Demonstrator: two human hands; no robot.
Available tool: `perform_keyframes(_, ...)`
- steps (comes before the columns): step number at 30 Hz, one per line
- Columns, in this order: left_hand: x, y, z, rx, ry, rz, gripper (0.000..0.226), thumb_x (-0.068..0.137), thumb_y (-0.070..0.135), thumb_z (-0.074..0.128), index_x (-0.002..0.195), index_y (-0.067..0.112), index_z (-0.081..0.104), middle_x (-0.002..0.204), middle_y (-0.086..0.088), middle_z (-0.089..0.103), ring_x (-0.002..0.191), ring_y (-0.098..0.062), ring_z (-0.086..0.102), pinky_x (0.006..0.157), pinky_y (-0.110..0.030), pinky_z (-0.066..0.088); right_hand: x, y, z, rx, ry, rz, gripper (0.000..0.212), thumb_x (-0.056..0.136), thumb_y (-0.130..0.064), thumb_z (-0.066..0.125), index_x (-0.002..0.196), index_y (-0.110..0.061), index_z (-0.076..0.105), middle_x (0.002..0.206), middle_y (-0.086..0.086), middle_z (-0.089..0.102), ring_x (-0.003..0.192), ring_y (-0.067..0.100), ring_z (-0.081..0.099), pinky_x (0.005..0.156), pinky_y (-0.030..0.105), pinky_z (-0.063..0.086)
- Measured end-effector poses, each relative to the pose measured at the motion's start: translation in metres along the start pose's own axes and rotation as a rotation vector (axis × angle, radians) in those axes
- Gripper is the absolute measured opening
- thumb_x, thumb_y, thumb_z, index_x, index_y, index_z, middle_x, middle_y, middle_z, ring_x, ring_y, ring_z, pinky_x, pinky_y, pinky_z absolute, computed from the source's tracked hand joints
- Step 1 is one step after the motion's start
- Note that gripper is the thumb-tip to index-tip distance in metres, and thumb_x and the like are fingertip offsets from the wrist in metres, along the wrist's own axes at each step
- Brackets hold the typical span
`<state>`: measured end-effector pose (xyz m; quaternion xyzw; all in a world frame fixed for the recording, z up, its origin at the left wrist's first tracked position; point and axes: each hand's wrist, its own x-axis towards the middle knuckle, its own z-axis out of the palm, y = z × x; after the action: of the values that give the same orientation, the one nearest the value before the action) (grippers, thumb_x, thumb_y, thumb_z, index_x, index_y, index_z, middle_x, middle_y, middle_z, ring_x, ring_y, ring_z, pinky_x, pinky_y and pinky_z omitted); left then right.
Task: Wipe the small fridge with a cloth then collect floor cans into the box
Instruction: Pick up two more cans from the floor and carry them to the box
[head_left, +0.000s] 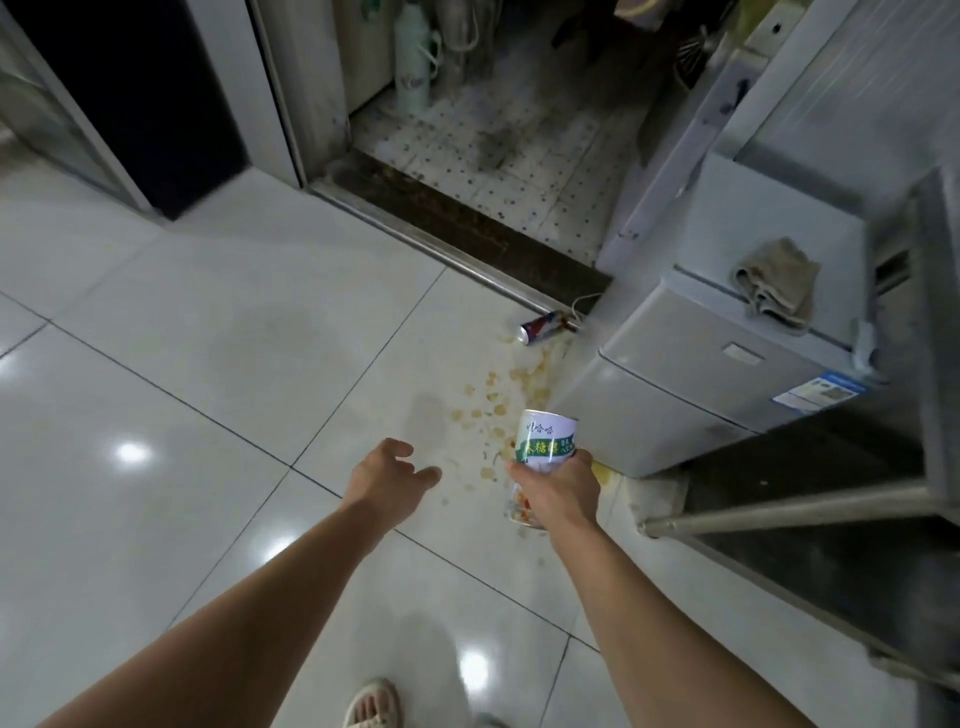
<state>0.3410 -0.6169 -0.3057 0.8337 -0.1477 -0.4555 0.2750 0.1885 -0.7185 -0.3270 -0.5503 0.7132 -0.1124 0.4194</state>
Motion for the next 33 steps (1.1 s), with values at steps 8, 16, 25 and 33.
perform_keyframes(8,0.066,0.095,-0.056,0.06,-0.001,0.064,0.047,0.082,0.035,0.067,0.124,0.02,0.052,0.112,0.0,0.067,0.104,-0.021,0.059,0.084,-0.027,0.045,0.056,-0.094,0.012,0.05,0.048,0.026,0.058,0.064,-0.03,0.082,0.098,-0.01,0.039,0.087,0.003,0.054,0.074,0.022,0.054,0.061,0.024,0.04)
perform_keyframes(16,0.131,0.205,-0.083,0.101,-0.025,0.098,0.046,0.081,0.033,0.069,0.122,0.018,0.054,0.11,-0.001,0.068,0.107,-0.021,0.058,0.084,-0.024,0.043,0.126,-0.182,0.013,0.081,0.066,0.114,0.062,0.065,-0.032,0.081,0.106,-0.006,0.041,0.101,0.011,0.06,0.08,0.025,0.057,0.065,0.025,0.041)
perform_keyframes(25,0.218,0.293,-0.104,0.189,-0.159,0.163,0.049,0.081,0.032,0.069,0.125,0.017,0.053,0.111,-0.004,0.067,0.108,-0.028,0.059,0.095,-0.038,0.048,0.189,-0.256,0.024,0.109,0.183,0.216,0.067,0.065,-0.033,0.081,0.112,-0.005,0.043,0.11,0.014,0.063,0.098,0.03,0.062,0.068,0.026,0.042)
perform_keyframes(33,0.306,0.354,-0.129,0.439,-0.348,0.294,0.05,0.083,0.034,0.067,0.126,0.016,0.05,0.115,-0.004,0.065,0.107,-0.023,0.058,0.093,-0.033,0.048,0.224,-0.309,0.055,0.189,0.368,0.408,0.068,0.067,-0.035,0.08,0.115,-0.005,0.043,0.111,0.012,0.061,0.102,0.029,0.06,0.07,0.026,0.04)
